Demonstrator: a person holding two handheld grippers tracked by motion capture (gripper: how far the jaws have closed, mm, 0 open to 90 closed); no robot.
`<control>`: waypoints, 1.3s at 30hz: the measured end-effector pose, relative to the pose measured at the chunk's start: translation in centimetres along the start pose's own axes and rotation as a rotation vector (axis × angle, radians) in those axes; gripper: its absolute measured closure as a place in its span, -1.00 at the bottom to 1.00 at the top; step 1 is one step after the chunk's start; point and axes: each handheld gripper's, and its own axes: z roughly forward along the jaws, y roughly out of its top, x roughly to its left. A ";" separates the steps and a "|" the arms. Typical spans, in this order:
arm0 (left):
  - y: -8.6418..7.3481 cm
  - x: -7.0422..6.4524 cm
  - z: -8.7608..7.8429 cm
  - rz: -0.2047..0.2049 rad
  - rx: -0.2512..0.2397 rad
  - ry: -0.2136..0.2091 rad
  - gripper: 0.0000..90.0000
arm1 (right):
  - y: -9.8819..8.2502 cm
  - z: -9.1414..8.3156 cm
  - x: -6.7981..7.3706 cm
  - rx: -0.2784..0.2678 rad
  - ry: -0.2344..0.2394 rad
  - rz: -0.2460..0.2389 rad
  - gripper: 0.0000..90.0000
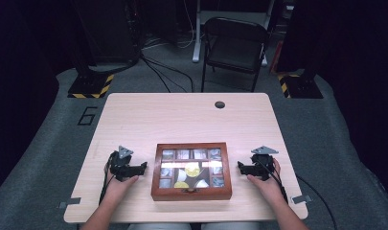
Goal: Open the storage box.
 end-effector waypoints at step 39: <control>0.4 0.5 -1.4 -0.085 -0.002 -0.041 -0.44 | 0.5 -1.3 0.5 0.025 -0.001 0.014 -0.39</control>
